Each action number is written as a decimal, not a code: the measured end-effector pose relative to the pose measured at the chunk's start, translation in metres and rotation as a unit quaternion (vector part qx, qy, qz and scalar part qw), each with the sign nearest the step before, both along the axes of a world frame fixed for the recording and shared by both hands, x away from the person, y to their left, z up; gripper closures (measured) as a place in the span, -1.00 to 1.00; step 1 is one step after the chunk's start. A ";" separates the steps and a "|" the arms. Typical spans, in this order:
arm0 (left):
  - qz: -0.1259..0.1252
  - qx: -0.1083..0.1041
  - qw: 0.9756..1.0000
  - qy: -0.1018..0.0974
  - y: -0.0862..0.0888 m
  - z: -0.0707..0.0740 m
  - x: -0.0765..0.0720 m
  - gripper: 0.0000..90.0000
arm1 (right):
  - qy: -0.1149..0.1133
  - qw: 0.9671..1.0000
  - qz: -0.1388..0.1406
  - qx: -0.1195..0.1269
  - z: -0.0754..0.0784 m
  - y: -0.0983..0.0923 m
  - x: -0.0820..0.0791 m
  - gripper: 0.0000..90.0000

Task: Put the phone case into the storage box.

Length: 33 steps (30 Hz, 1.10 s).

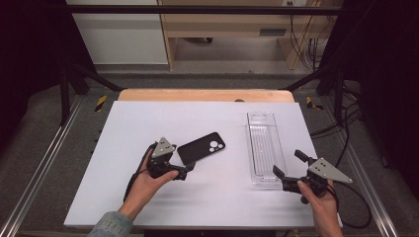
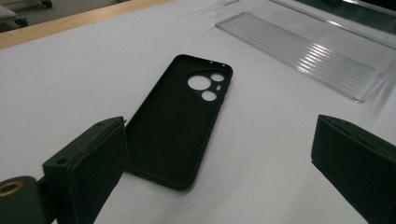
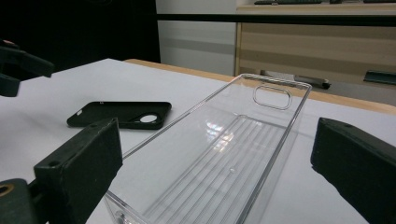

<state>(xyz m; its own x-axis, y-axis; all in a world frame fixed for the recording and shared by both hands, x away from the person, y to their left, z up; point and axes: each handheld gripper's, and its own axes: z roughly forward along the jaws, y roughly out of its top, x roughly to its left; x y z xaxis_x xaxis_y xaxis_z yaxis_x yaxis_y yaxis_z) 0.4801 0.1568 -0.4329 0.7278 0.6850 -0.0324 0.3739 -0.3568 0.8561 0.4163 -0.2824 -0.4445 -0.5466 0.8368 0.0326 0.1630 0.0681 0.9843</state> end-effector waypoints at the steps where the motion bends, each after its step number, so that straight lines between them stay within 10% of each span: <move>1: -0.001 0.004 1.000 0.002 -0.002 0.000 0.003 -0.92 | 0.000 1.000 0.000 0.000 0.000 0.000 0.000 -0.95; 19: 0.011 0.046 0.999 0.019 -0.025 -0.007 0.032 -0.84 | -0.004 1.000 -0.003 0.011 0.002 -0.002 0.000 -0.95; 28: 0.006 0.068 0.997 0.032 -0.037 -0.011 0.038 -0.16 | -0.004 1.000 -0.003 0.014 0.002 -0.002 0.000 -0.95; 33: 0.006 0.089 0.995 0.053 -0.037 -0.014 0.043 0.60 | -0.003 1.000 -0.003 0.017 0.003 -0.002 0.000 -0.94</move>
